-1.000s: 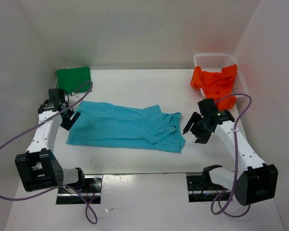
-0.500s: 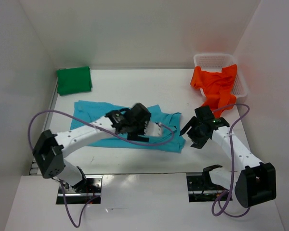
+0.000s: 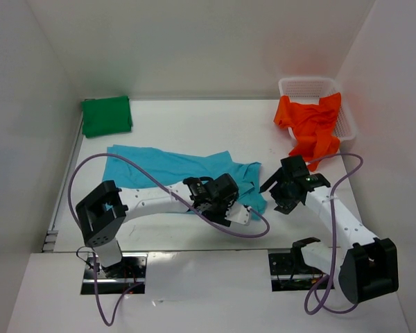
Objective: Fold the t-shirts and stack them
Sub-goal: Fold the flattened tshirt in 1/3 of the way
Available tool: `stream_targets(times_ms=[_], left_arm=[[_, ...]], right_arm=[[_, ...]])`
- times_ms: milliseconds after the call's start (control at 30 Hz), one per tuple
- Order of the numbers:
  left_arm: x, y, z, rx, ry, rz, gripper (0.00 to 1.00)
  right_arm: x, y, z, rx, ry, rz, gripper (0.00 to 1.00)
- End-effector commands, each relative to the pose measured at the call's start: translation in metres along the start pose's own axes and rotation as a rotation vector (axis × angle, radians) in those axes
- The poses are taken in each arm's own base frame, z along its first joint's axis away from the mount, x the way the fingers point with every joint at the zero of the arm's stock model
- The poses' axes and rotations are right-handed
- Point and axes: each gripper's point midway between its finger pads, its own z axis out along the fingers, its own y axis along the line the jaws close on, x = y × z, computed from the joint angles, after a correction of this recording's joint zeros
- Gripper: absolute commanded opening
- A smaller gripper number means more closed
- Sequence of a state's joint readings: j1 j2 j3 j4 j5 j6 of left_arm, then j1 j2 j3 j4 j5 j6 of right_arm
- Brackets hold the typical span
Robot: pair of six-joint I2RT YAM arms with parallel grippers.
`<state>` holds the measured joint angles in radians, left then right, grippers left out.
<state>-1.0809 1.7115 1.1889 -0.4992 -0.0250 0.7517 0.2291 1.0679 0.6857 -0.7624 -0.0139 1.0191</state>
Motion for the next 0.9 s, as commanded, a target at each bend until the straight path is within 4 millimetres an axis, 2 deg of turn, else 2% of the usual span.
stream_targets(times_ms=[0,33,67,167,400,433,733,867], left_arm=[[-0.014,-0.006,0.019,0.035,-0.07,-0.016,0.71],[-0.012,-0.002,0.023,0.015,-0.056,-0.016,0.62],[-0.01,-0.003,0.028,0.015,-0.055,-0.016,0.59],[-0.013,-0.001,0.032,0.005,-0.065,-0.025,0.59],[-0.006,0.002,0.042,-0.025,-0.044,0.002,0.48],[-0.003,0.005,0.041,-0.028,-0.04,-0.007,0.43],[-0.006,0.009,0.036,-0.025,-0.055,-0.01,0.43],[0.006,0.007,0.044,-0.044,-0.022,0.01,0.43]], right_arm=[[-0.008,0.003,-0.001,-0.029,-0.053,0.021,0.84],[-0.008,0.003,-0.001,-0.029,-0.053,0.021,0.84],[-0.008,0.003,-0.001,-0.029,-0.053,0.021,0.84],[-0.005,0.001,-0.001,-0.025,-0.041,0.012,0.84],[-0.005,0.004,-0.005,-0.047,-0.043,0.012,0.84],[-0.005,0.004,-0.005,-0.047,-0.042,0.012,0.84],[-0.003,0.005,-0.005,-0.051,-0.034,0.011,0.84],[-0.003,0.005,-0.005,-0.051,-0.034,0.011,0.84]])
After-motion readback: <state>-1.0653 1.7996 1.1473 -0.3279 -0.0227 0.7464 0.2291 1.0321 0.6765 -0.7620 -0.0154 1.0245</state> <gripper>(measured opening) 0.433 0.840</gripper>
